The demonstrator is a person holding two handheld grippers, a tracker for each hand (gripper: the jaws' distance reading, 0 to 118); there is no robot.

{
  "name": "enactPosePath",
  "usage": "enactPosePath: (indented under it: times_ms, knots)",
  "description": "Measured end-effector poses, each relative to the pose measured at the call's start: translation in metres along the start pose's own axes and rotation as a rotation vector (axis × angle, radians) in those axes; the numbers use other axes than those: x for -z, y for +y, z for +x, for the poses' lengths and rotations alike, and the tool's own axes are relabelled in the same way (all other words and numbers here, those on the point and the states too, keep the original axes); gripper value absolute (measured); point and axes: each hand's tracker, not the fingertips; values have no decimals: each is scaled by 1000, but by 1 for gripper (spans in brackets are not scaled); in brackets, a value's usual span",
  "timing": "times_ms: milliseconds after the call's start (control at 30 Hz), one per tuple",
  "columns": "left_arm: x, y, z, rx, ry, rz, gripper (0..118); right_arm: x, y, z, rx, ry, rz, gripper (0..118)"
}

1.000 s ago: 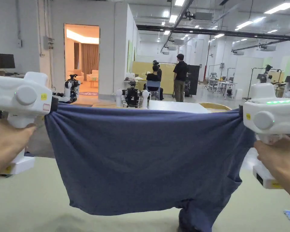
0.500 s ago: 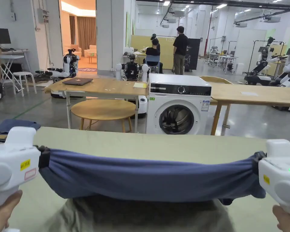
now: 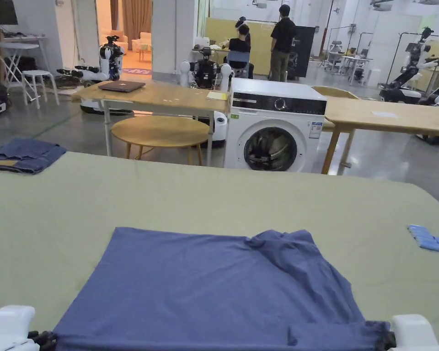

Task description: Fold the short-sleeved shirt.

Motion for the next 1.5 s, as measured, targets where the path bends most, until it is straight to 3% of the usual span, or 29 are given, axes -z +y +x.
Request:
enactPosePath:
  times_ms: [267,300,367,433,500,700,767,800,833,967,1200,1300,1500]
  knots:
    - [36,-24,-7,-3,1,-141,0,31,-40,0,-16,44,-173,4]
    - [37,-23,-8,-2,-1,-146,0,31,-41,0,-14,43,-175,8]
    - [31,-18,-5,-2,15,-158,24,23,-38,-2,-16,18,-168,32]
    - [24,-11,-4,12,43,-130,35,12,-29,-2,-10,-10,-118,60]
    - [13,-3,1,7,41,-63,40,1,-13,-7,18,-3,-52,60]
    - [-7,38,44,27,-49,212,40,-15,39,-41,149,99,156,58]
    - [-14,49,64,54,-64,309,39,-20,52,-60,164,92,252,37]
    - [-17,54,74,69,-58,355,35,-23,58,-68,170,99,290,19]
    - [-19,58,81,82,-47,383,23,-25,63,-74,164,107,307,5]
    - [-24,70,108,108,-2,443,1,-33,74,-98,188,107,365,0]
    - [-28,67,105,150,5,384,0,-33,74,-112,194,195,354,0]
    - [-28,59,78,134,28,260,0,-29,67,-113,173,191,341,0]
    - [-7,38,7,-41,-6,-91,0,-18,55,-112,158,200,275,0]
